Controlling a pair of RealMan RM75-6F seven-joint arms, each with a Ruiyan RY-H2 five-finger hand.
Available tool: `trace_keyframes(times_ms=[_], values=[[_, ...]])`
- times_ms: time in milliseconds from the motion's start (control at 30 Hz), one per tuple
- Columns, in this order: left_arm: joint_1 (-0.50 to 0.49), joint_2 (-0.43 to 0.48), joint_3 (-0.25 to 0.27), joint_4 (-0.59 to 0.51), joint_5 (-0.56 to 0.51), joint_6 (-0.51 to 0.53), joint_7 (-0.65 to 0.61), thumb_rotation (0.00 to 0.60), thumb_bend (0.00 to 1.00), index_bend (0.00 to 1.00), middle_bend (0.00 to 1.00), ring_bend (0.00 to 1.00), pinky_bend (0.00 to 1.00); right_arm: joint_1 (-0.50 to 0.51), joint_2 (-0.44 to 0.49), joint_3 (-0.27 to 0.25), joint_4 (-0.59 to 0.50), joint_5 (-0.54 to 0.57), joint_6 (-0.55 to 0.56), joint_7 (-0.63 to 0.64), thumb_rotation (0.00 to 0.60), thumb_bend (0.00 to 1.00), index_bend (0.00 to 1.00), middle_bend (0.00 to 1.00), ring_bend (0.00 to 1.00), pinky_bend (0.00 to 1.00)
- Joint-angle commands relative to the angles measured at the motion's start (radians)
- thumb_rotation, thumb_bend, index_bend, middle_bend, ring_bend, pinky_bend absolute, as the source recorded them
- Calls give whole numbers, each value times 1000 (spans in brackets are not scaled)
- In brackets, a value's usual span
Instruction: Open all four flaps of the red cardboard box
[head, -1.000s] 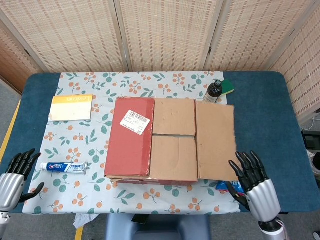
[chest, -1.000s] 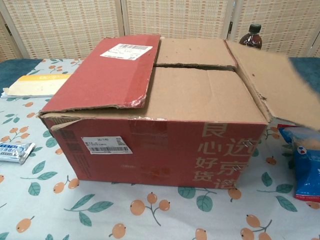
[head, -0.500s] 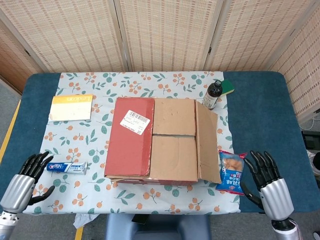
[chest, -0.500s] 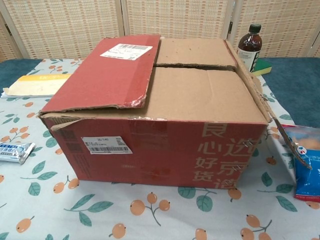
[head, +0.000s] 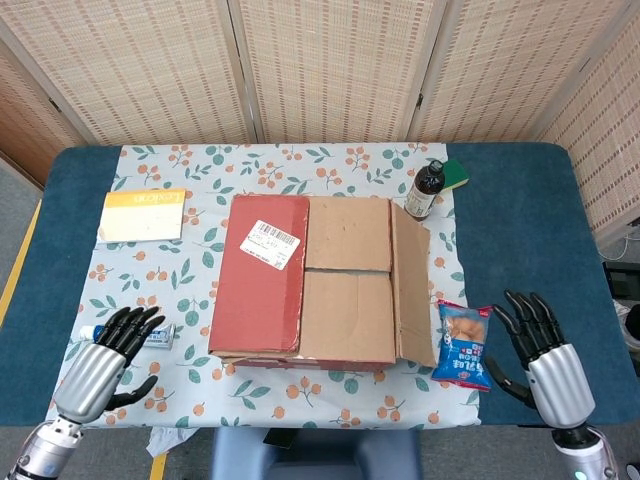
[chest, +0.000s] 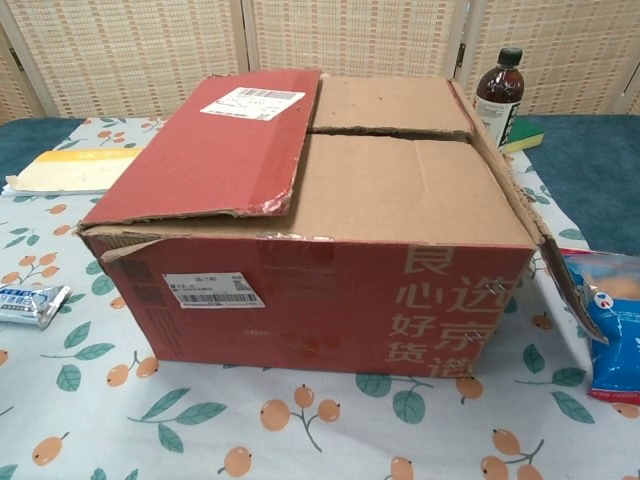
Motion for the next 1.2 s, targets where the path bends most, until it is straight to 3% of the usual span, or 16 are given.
trace_keyframes(times_ms=[33,233,467,767,1033,1200], values=[[-42,37,4,-97,9,-70,32,600,352,93,151,57,82,-4,9,3,-7,-4,6,15,600,397,0,0,0,0],[-76,25,-17,-196,0,-122,113,600,298,93,154,60,81,-13,17,4,-5,-24,23,35,600,398,0,0,0,0],[-122,-76,-66,-231,-21,-173,244,600,243,116,176,82,87,-31,31,1,-6,-67,70,52,600,397,0,0,0,0],[-211,-179,-137,-277,-166,-303,424,600,247,128,186,96,100,-47,76,8,-9,-85,111,94,600,398,0,0,0,0],[-285,-250,-201,-291,-300,-353,510,600,355,127,186,96,93,-59,95,29,15,-65,163,185,600,398,0,0,0,0],[-316,-266,-213,-273,-346,-360,543,600,375,127,186,96,93,-71,93,40,28,-55,189,211,600,398,0,0,0,0]])
